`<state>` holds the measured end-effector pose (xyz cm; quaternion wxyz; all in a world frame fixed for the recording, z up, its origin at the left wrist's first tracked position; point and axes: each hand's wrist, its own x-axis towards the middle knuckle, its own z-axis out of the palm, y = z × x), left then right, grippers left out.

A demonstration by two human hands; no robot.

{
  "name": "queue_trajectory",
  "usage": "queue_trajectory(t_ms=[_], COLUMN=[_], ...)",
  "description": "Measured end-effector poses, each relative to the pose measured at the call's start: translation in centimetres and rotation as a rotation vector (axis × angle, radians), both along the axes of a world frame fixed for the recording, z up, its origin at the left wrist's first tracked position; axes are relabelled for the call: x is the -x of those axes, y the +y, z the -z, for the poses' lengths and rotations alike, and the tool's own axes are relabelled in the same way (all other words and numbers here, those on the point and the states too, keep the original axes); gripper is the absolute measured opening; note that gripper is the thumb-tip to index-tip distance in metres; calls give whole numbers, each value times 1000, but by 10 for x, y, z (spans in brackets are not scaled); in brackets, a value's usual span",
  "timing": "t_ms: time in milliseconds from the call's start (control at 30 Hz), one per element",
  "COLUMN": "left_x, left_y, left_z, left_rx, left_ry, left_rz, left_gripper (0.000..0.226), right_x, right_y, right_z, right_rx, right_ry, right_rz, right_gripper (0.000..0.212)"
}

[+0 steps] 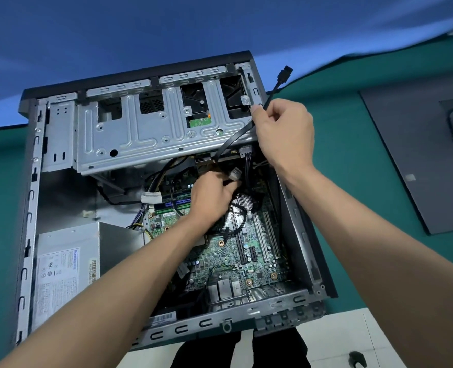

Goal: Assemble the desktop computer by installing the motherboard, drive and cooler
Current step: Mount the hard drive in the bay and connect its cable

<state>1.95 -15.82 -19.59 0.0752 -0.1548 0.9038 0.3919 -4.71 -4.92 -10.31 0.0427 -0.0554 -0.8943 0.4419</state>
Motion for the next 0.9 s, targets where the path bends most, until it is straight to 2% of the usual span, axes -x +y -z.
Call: queue_trajectory(t_ms=[233, 400, 500, 633, 800, 900], left_x=[-29, -32, -28, -24, -20, -20], left_y=[10, 4, 2, 3, 1, 5], left_z=[-5, -10, -11, -13, -17, -17], left_rx=[-92, -240, -240, -107, 366, 448], left_ry=[98, -42, -61, -52, 9, 28], left_rz=[-65, -164, -163, -77, 116, 169], left_gripper=[18, 16, 16, 18, 24, 20], right_x=[-5, -7, -6, -4, -3, -3], right_y=[5, 5, 5, 5, 5, 4], right_z=[0, 0, 1, 1, 2, 3], right_rx=[-29, -58, -71, -69, -84, -94], right_ry=[18, 49, 38, 23, 23, 19], right_rz=[-67, -61, -50, -46, -47, -46], right_gripper=[45, 39, 39, 39, 37, 39])
